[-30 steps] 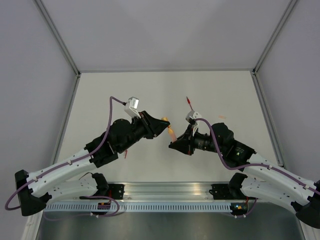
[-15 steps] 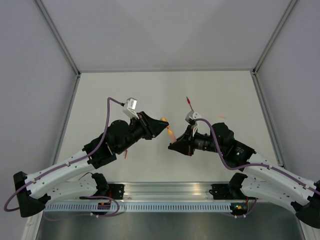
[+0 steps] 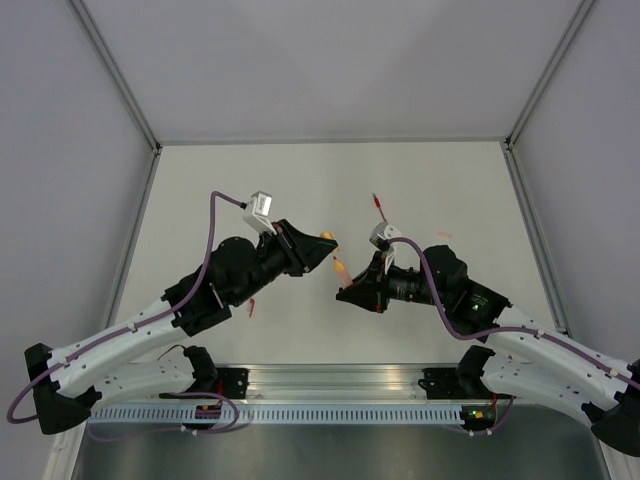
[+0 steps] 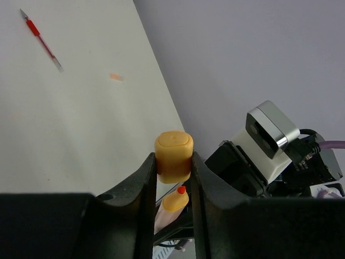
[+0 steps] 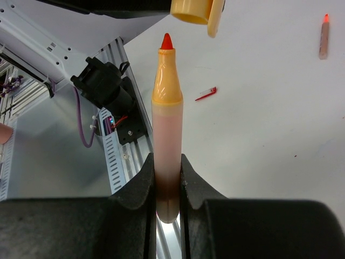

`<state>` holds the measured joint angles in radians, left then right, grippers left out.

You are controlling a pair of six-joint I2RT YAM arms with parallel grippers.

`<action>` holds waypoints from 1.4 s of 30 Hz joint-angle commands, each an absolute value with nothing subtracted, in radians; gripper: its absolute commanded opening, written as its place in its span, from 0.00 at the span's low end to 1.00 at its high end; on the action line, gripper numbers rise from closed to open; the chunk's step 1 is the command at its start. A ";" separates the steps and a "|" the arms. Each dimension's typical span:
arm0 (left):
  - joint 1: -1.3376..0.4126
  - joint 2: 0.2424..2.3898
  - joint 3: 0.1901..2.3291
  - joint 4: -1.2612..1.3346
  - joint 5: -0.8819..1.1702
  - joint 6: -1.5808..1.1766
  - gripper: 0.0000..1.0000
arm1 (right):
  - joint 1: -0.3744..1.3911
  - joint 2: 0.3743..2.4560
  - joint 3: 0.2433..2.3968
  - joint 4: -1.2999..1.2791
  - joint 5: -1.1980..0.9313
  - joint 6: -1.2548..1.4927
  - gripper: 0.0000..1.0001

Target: Insert the pens into the pen caps

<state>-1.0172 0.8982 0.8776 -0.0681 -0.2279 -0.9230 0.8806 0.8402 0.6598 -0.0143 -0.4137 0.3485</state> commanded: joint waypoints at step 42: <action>-1.034 0.949 0.791 0.003 -0.078 -0.923 0.02 | 0.881 0.845 0.676 -0.026 -0.221 0.341 0.00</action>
<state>-1.0164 0.9310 0.7853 0.0471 -0.1516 -0.9375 0.8845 0.8482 0.6590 -0.0586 -0.2943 0.3470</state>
